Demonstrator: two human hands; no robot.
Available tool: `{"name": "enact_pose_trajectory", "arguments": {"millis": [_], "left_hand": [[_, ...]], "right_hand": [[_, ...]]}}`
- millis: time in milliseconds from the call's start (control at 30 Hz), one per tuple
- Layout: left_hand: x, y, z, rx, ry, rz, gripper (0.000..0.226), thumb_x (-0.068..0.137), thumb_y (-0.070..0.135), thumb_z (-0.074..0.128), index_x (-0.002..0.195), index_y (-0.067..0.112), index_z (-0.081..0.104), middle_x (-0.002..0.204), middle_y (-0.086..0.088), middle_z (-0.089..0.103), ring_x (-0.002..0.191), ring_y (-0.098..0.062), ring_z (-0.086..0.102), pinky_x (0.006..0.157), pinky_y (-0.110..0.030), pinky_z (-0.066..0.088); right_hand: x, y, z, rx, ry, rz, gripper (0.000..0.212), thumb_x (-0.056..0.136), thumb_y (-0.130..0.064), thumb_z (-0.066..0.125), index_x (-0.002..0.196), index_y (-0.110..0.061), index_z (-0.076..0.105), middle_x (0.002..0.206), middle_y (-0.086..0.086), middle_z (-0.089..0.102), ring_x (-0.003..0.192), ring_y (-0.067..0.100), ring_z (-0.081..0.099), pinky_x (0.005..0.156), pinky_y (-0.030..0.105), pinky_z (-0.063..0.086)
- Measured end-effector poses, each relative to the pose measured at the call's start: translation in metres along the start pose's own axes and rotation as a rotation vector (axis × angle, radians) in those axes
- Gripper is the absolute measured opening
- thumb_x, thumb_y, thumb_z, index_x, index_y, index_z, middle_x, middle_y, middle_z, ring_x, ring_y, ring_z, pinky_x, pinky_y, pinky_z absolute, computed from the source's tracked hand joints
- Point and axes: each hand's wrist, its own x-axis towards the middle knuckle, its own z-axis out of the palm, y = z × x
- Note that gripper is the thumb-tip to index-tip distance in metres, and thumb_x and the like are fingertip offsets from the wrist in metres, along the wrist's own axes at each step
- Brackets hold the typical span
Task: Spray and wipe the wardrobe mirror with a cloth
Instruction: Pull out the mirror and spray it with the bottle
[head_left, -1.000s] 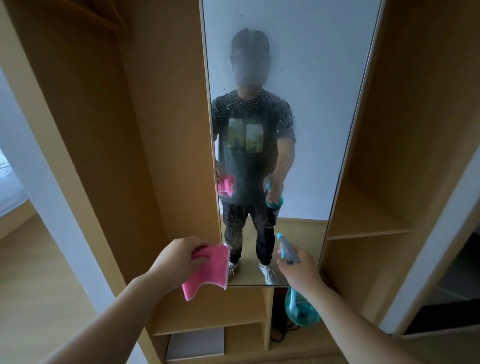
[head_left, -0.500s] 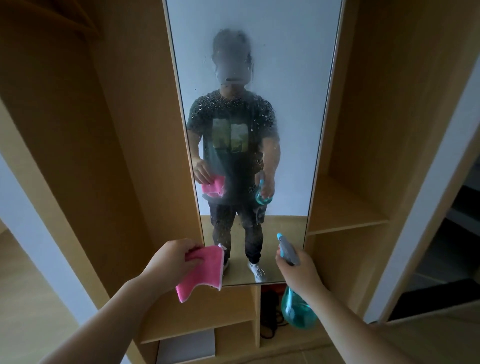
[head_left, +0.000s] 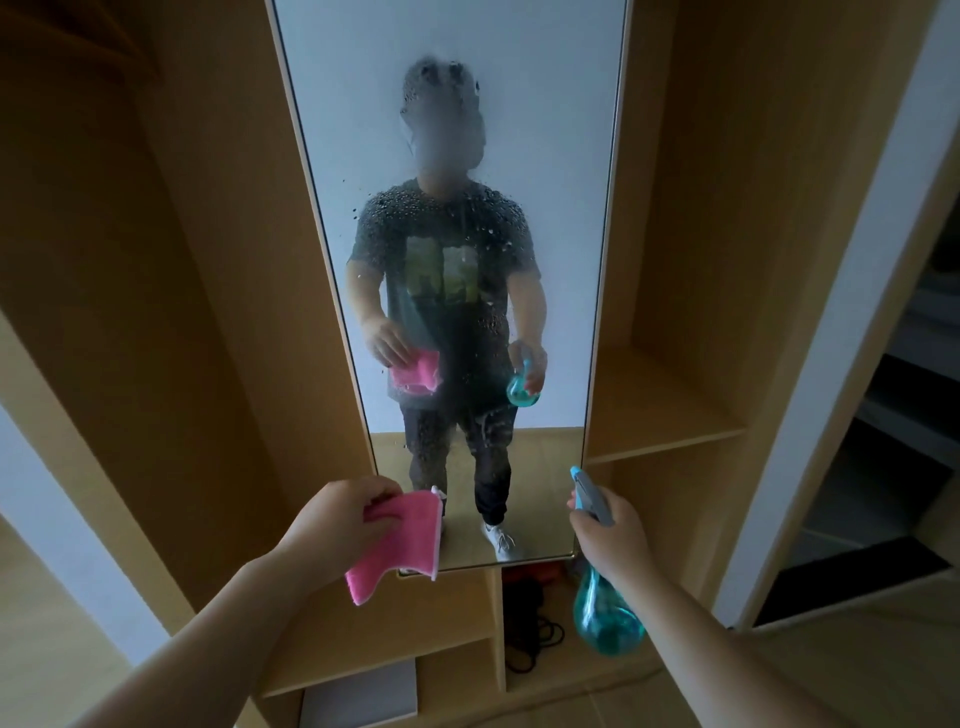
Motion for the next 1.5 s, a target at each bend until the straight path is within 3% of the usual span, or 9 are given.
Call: {"name": "enact_pose_trajectory", "arguments": {"millis": [200,367,567,800,933,1067,1200,1433,1500], "left_hand": [[0.004,0.007,0.008,-0.001,-0.014,0.013,0.021,0.088,0.022,0.065,0.102,0.037,0.065,0.080,0.029,0.057,0.073,0.009,0.054,0.056,-0.006,0.038],[0.006,0.012,0.016,0.006,-0.039,0.012,0.021,0.089,0.022,0.063,0.106,0.035,0.066,0.083,0.026,0.059,0.074,0.008,0.054,0.058,-0.006,0.039],[0.006,0.016,0.029,0.021,-0.082,-0.011,0.023,0.089,0.022,0.062,0.109,0.035,0.065,0.087,0.022,0.062,0.076,0.006,0.055,0.060,-0.007,0.040],[0.000,0.020,0.051,0.013,-0.124,-0.077,0.021,0.089,0.021,0.062,0.107,0.031,0.066,0.091,0.014,0.067,0.079,-0.001,0.059,0.066,-0.016,0.046],[-0.006,0.021,0.065,-0.009,-0.150,-0.105,0.018,0.088,0.022,0.062,0.103,0.031,0.066,0.090,0.013,0.067,0.078,-0.003,0.059,0.067,-0.021,0.051],[-0.014,0.019,0.080,-0.043,-0.170,-0.131,0.018,0.087,0.024,0.063,0.100,0.035,0.065,0.086,0.017,0.065,0.076,0.000,0.057,0.066,-0.020,0.049],[-0.023,0.014,0.095,-0.068,-0.195,-0.158,0.020,0.084,0.024,0.063,0.095,0.040,0.064,0.081,0.021,0.063,0.074,0.002,0.056,0.061,-0.019,0.046],[-0.027,0.007,0.104,-0.071,-0.205,-0.168,0.021,0.086,0.023,0.063,0.101,0.037,0.066,0.084,0.022,0.063,0.075,0.004,0.055,0.059,-0.013,0.039],[-0.028,0.007,0.105,-0.062,-0.208,-0.162,0.020,0.087,0.023,0.062,0.103,0.035,0.066,0.086,0.020,0.064,0.076,0.004,0.056,0.059,-0.013,0.040]], "right_hand": [[0.000,0.007,-0.009,-0.005,0.073,0.040,0.022,0.087,-0.009,0.055,0.067,-0.013,0.049,0.052,-0.006,0.038,0.039,0.005,0.032,0.039,0.017,0.028],[0.002,0.011,-0.016,-0.007,0.035,0.069,0.005,0.088,-0.010,0.056,0.085,-0.009,0.061,0.064,0.003,0.046,0.053,0.014,0.041,0.046,0.019,0.033],[0.002,0.033,-0.022,-0.017,-0.034,0.114,0.020,0.085,-0.005,0.052,0.094,-0.021,0.061,0.064,0.000,0.049,0.045,0.008,0.043,0.044,0.019,0.036],[0.003,0.056,-0.017,-0.099,-0.087,0.199,0.025,0.075,-0.025,0.051,0.097,-0.030,0.062,0.077,0.000,0.061,0.066,0.020,0.059,0.063,0.034,0.047],[0.001,0.063,-0.013,-0.152,-0.101,0.204,0.014,0.083,-0.019,0.054,0.094,-0.025,0.061,0.074,0.000,0.059,0.065,0.017,0.058,0.060,0.028,0.046],[0.001,0.074,-0.009,-0.211,-0.149,0.201,0.020,0.091,-0.014,0.053,0.108,-0.024,0.059,0.083,-0.008,0.058,0.067,0.006,0.056,0.044,0.007,0.035],[-0.004,0.083,-0.005,-0.198,-0.164,0.229,0.032,0.091,-0.011,0.053,0.121,-0.019,0.058,0.106,-0.004,0.061,0.083,0.006,0.058,0.056,0.013,0.040],[-0.006,0.097,0.003,-0.255,-0.159,0.242,0.015,0.088,-0.012,0.052,0.096,-0.021,0.059,0.078,-0.003,0.058,0.062,0.011,0.056,0.044,0.011,0.039],[-0.008,0.100,0.004,-0.271,-0.130,0.251,0.012,0.085,-0.014,0.053,0.082,-0.025,0.055,0.070,0.001,0.054,0.058,0.015,0.053,0.047,0.019,0.041]]}}
